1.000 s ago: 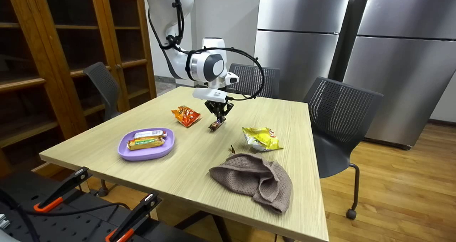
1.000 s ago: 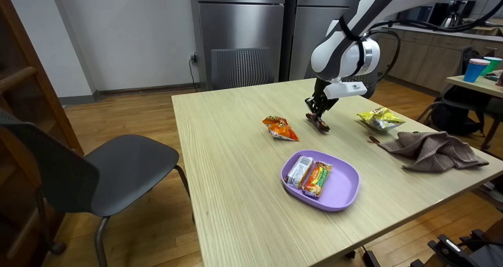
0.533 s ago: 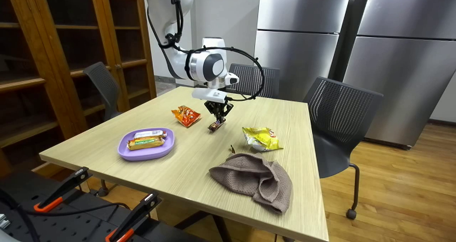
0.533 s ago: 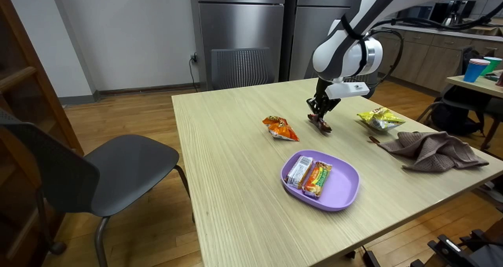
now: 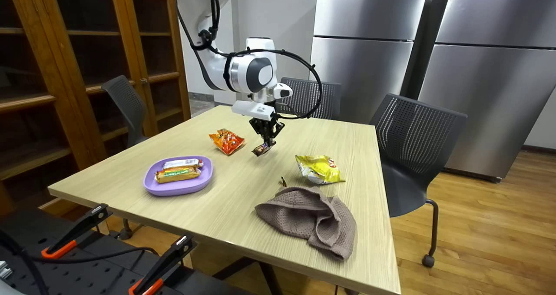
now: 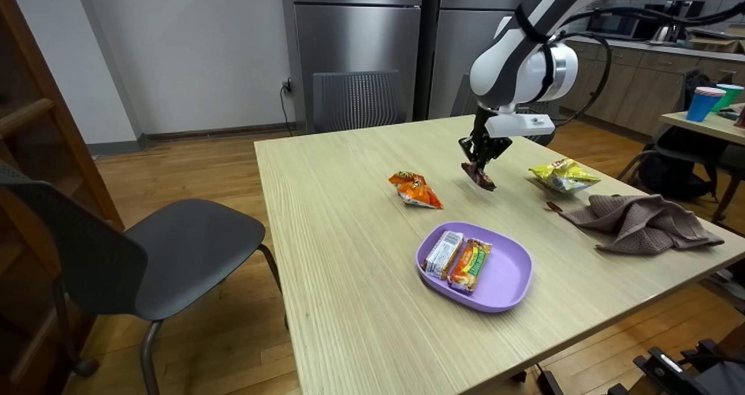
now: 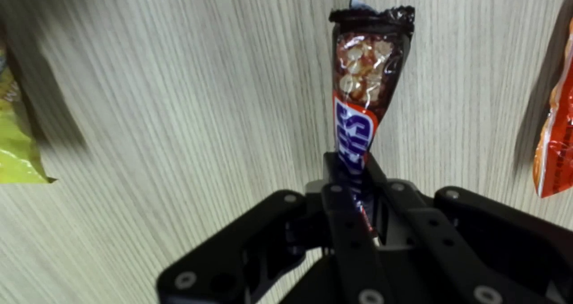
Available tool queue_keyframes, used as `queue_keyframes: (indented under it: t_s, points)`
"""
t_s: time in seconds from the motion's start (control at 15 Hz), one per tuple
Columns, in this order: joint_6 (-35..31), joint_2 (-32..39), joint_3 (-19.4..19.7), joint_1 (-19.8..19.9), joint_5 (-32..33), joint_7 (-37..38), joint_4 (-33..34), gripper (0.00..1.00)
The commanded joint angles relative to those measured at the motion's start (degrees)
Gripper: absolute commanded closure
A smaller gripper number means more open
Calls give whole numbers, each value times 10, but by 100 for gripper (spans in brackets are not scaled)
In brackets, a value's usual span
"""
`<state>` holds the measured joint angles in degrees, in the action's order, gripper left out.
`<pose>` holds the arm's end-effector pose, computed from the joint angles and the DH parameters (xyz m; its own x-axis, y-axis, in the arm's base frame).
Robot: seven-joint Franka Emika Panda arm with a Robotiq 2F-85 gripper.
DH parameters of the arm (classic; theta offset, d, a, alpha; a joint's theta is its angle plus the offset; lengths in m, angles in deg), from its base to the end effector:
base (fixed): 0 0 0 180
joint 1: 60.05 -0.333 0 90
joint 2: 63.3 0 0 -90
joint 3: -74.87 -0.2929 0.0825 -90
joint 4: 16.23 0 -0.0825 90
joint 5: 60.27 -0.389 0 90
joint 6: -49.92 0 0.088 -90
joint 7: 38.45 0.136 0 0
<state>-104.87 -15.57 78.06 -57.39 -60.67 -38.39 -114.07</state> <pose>0.6658 -0.0668 0.0754 0.9834 -0.0834 0.1611 -0.0905 -0.9952 0.0371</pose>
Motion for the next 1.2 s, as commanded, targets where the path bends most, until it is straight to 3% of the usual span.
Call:
queue_keyframes:
  t_s: [0.0, 0.4, 1.13]
  points:
    - [-9, -50, 12, -16, -4, 44, -59, 97]
    - [-24, -97, 33, -55, -5, 128, -124, 97]
    - [-29, -161, 112, -176, 10, 313, -231, 97]
